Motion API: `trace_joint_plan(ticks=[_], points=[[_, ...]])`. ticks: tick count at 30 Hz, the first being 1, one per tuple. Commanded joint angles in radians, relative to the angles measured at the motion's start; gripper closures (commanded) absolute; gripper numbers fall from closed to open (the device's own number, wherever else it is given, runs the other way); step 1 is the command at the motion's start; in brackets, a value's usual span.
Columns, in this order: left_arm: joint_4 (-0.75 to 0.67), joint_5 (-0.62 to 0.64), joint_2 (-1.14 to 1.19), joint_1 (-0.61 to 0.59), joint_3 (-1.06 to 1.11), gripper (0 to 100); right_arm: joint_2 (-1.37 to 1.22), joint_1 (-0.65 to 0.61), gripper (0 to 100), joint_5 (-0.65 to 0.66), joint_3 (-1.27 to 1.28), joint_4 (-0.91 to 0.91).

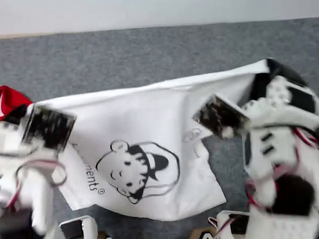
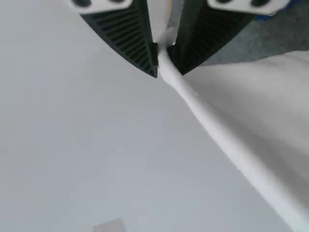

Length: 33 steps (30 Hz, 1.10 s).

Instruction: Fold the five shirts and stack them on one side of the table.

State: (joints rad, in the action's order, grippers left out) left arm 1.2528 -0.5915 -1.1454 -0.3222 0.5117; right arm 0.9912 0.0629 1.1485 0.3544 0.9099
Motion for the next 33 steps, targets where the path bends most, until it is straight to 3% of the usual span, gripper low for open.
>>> trace_joint_plan(ticks=[1,7,15,24,29,33], points=[[-0.278,0.009,0.014,0.026,0.234,99,-0.015,-0.018,98.7,-0.006,0.227,-0.259],[-0.559,0.009,0.146,0.130,0.433,99,-0.185,-0.041,98.7,0.006,0.365,-0.555],[-0.795,0.009,0.614,0.155,0.232,99,-0.572,-0.041,98.7,0.006,0.143,-0.783],[-0.790,0.011,1.188,0.155,-0.326,99,-1.041,-0.036,98.7,0.006,-0.431,-0.802],[-0.678,0.011,1.419,0.170,-0.647,99,-1.256,-0.038,98.7,0.008,-0.704,-0.800],[-0.598,0.011,1.582,0.170,-0.897,99,-1.392,-0.044,98.7,0.081,-0.855,-0.800]])
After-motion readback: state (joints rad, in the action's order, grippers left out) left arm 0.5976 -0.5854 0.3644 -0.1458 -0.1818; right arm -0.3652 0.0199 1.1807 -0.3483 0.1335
